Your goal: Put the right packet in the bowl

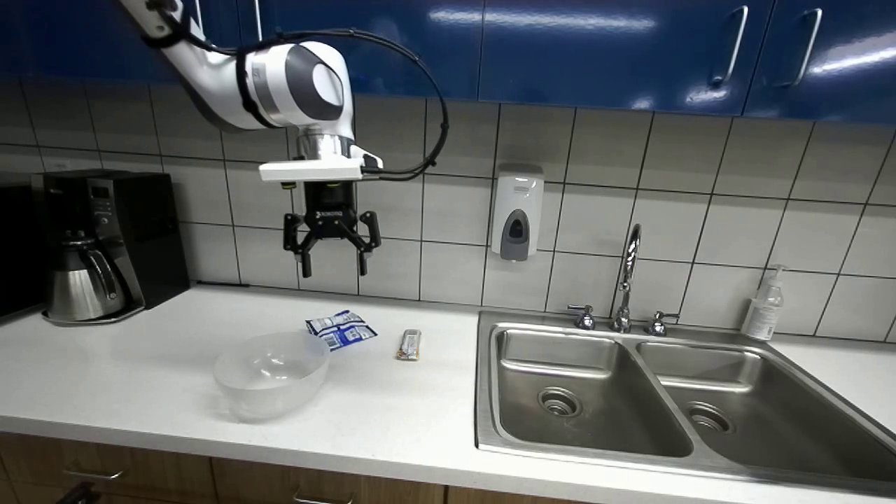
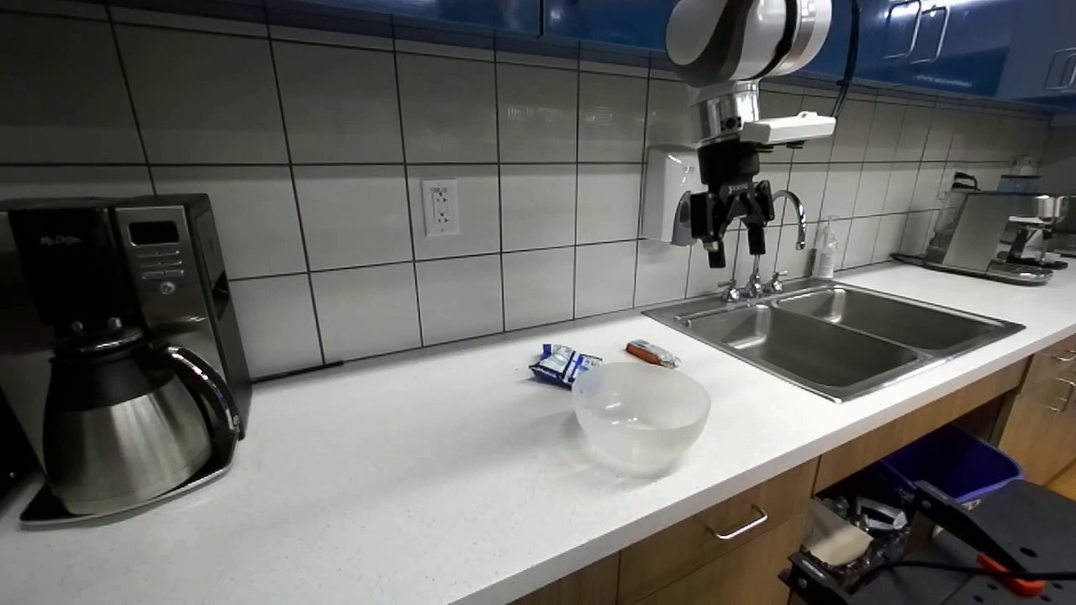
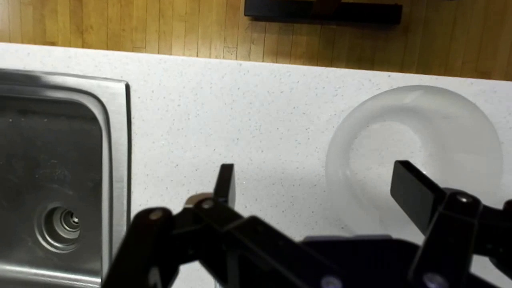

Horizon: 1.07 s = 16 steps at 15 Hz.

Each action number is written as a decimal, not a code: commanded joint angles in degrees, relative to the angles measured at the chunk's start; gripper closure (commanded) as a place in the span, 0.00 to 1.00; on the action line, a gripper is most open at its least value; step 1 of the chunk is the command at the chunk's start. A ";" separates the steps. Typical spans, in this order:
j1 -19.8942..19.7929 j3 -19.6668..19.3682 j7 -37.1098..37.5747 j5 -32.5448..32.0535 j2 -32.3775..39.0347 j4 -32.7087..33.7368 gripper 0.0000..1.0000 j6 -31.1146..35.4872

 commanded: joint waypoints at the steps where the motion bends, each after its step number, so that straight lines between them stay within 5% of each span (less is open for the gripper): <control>1: -2.31 -0.28 -5.11 0.13 11.27 11.81 0.00 -0.70; 10: -6.84 1.50 -7.91 1.96 32.97 36.25 0.00 -3.17; 16: -7.59 2.52 -6.98 2.39 43.22 46.29 0.00 -4.36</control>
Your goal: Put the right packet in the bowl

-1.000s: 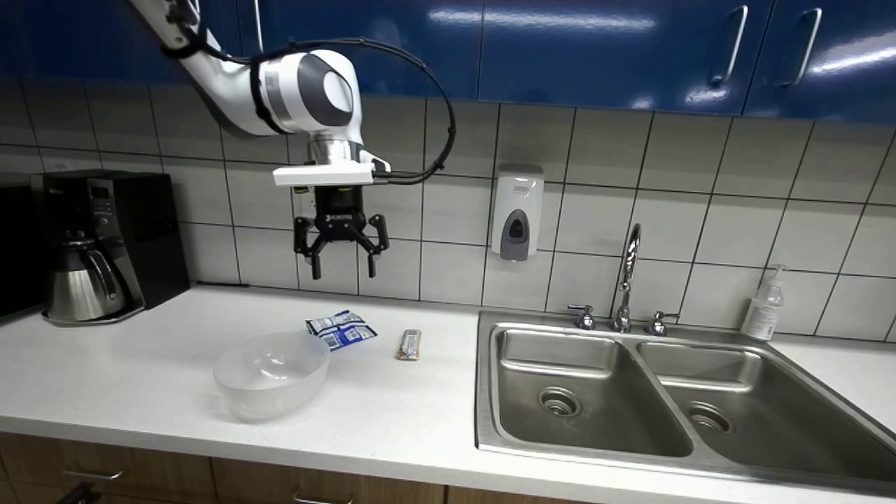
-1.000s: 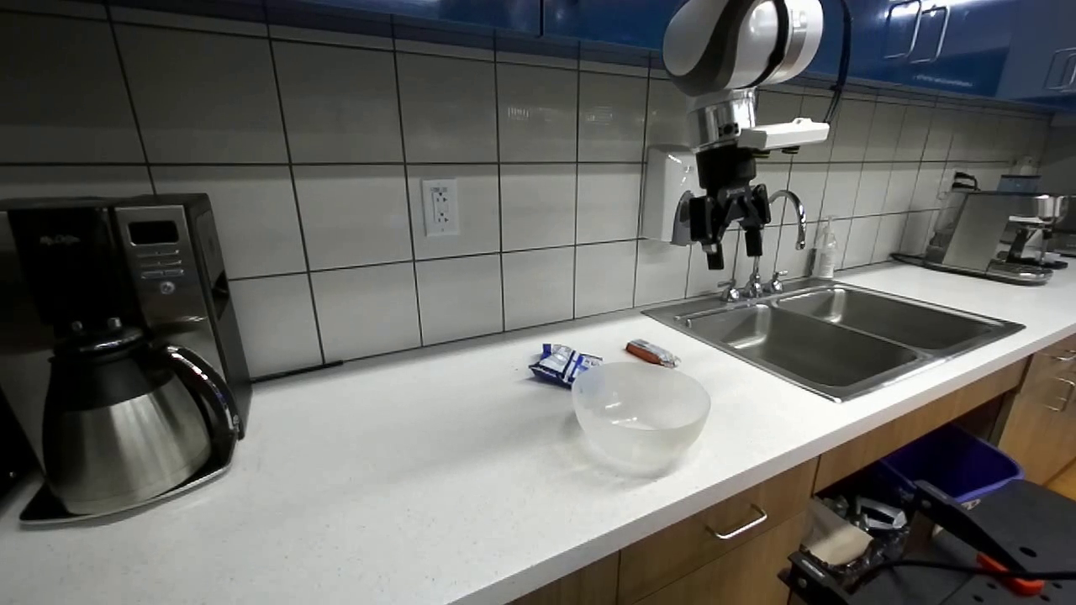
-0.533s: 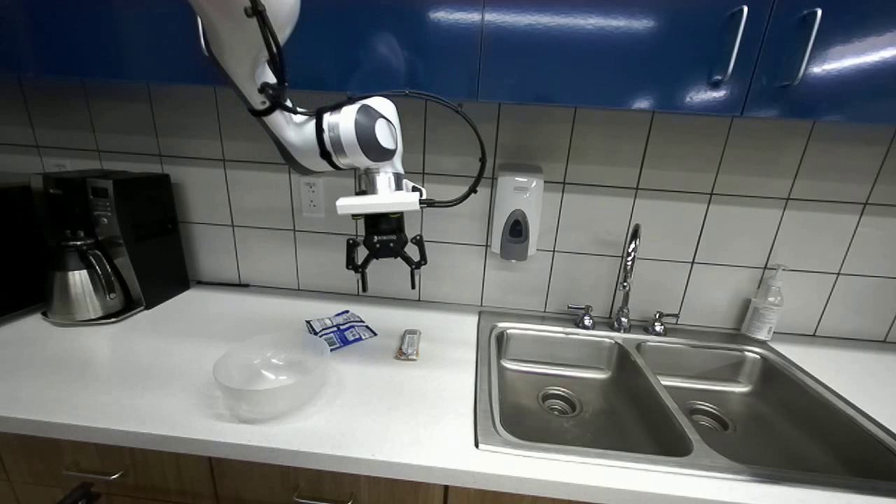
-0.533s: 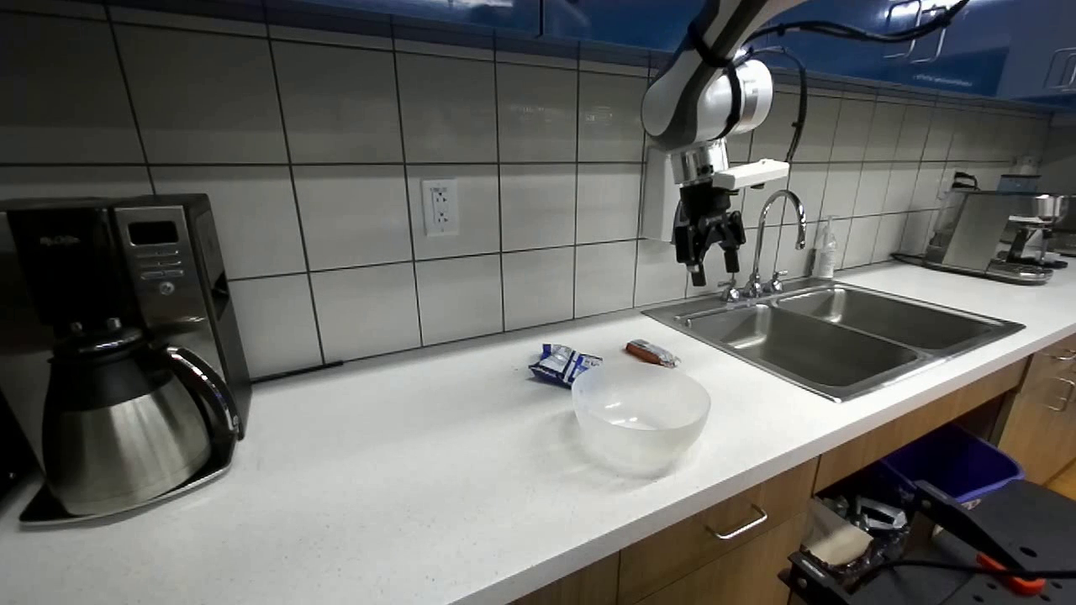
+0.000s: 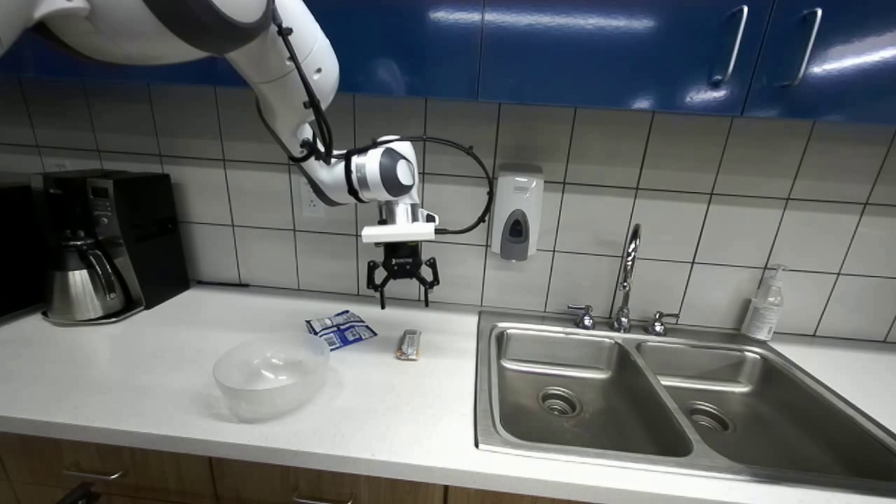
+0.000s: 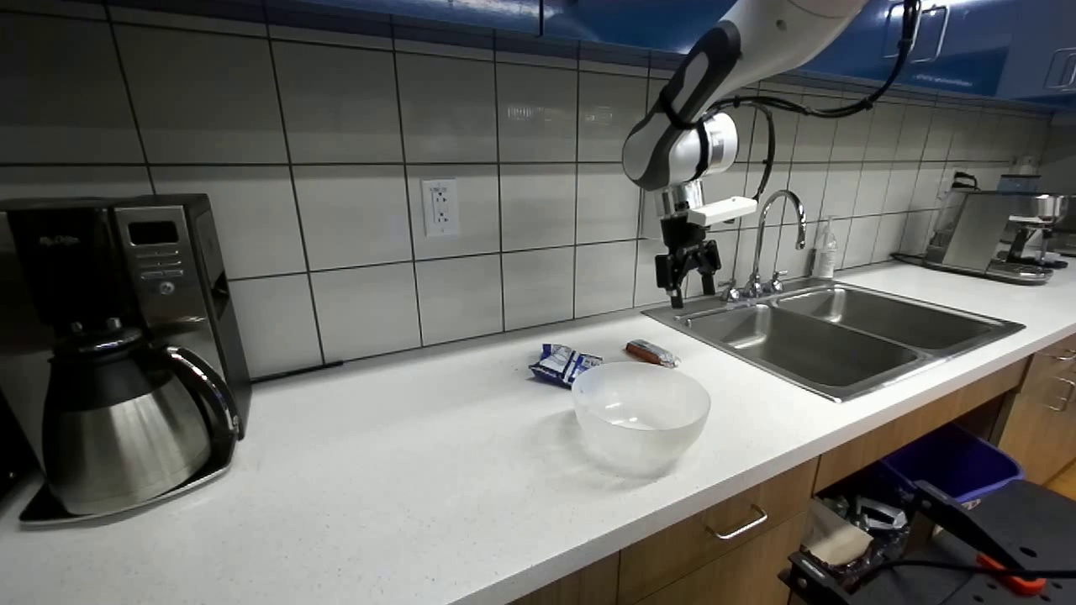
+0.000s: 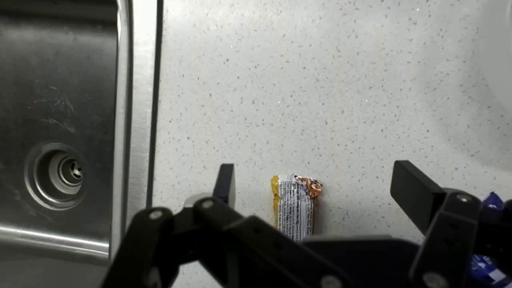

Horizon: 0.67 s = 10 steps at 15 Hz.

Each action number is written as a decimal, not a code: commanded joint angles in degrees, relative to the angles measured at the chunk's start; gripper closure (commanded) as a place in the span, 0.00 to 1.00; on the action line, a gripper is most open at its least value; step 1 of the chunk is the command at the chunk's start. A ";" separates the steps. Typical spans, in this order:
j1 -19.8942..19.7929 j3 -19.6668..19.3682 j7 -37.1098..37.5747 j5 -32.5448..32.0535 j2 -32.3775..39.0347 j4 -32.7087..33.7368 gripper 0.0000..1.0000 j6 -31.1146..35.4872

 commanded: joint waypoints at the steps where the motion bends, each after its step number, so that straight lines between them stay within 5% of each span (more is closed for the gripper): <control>1: -1.55 1.54 -1.22 0.75 7.04 8.93 0.00 -3.42; 10: -1.97 2.89 -2.24 0.80 18.54 21.17 0.00 -2.90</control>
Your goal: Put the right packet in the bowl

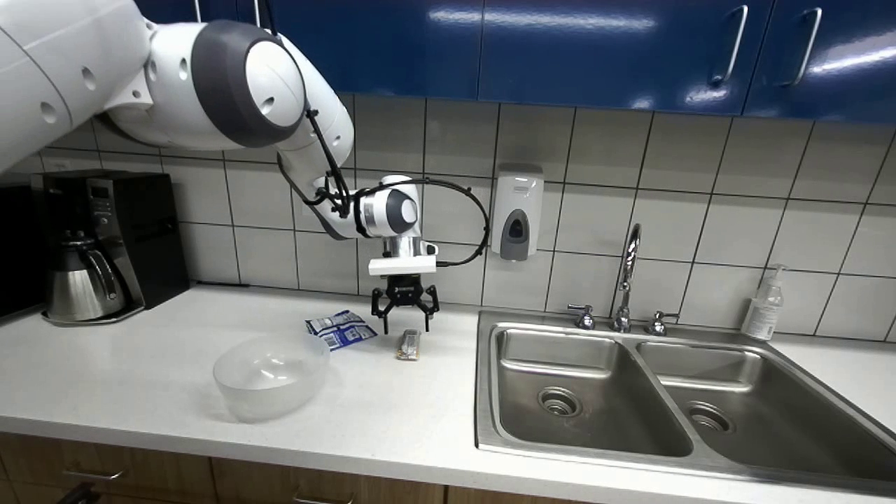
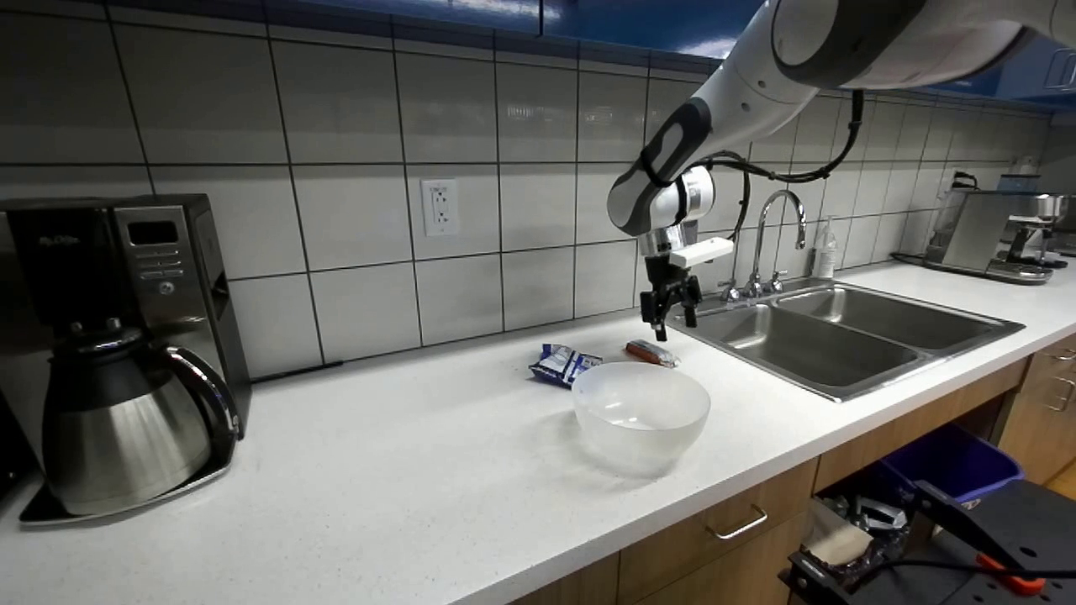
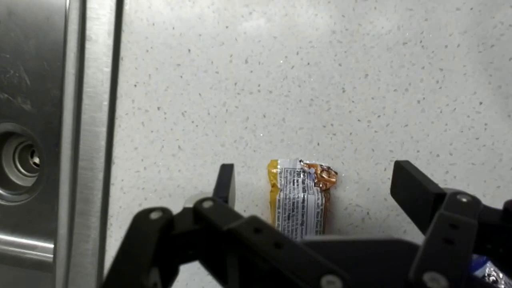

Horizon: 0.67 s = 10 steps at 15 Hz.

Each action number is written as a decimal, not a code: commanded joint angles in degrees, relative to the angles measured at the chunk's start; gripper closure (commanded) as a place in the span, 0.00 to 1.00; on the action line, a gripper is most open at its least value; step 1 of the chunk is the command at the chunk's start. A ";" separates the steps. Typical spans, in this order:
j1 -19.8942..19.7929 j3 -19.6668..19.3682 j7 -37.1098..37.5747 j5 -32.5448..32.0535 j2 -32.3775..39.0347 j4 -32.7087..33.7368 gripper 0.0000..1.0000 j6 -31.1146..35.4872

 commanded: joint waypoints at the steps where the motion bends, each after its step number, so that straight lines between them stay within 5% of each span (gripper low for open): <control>1: -1.29 1.72 -2.01 0.79 5.44 8.80 0.00 -2.51; 10: -0.83 2.57 -1.86 1.05 15.17 22.17 0.00 -4.18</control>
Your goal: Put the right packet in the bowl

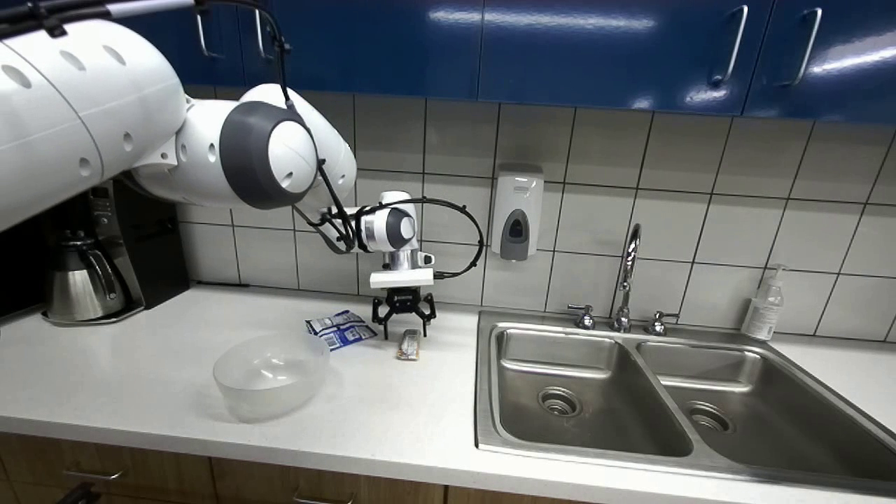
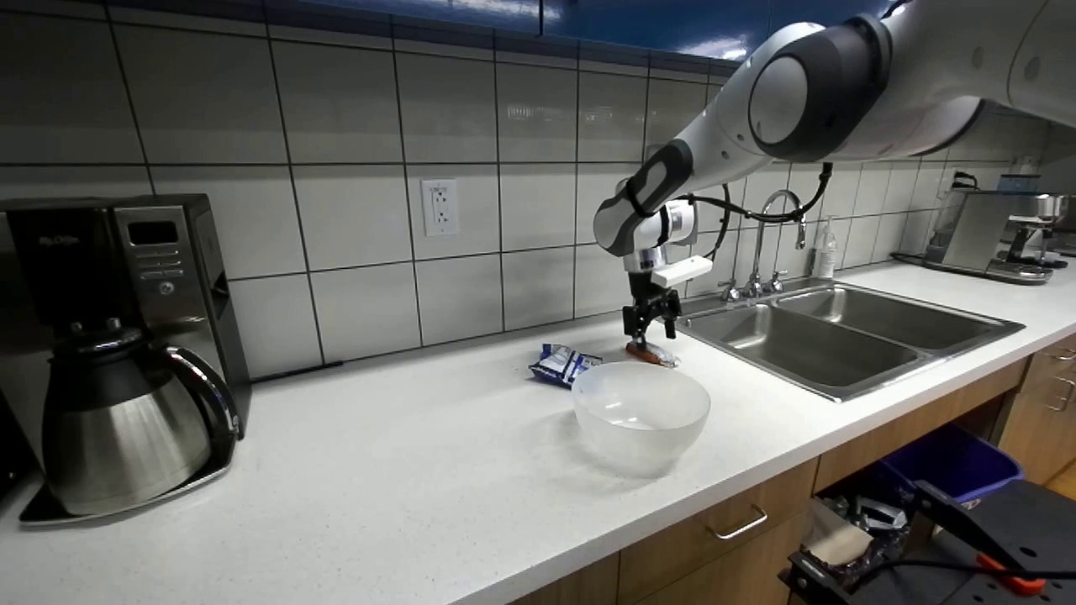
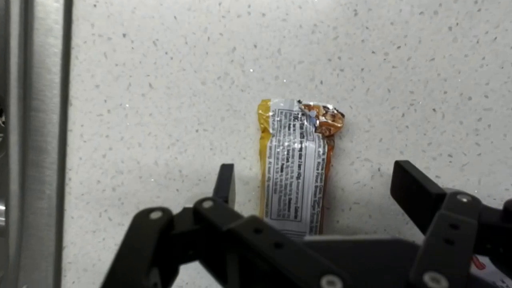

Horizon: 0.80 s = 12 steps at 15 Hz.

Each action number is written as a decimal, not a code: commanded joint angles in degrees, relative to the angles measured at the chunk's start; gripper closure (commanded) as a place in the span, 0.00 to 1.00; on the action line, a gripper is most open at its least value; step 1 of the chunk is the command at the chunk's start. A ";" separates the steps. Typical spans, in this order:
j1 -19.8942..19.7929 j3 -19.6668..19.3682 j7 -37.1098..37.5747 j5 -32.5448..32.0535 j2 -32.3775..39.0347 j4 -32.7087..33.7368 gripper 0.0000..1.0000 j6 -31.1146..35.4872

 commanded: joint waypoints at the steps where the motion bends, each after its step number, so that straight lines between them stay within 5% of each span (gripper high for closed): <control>1: -0.73 1.20 -1.83 1.03 4.78 8.53 0.00 -3.54; 12: -1.09 1.62 -2.33 1.43 10.19 16.53 0.00 -6.01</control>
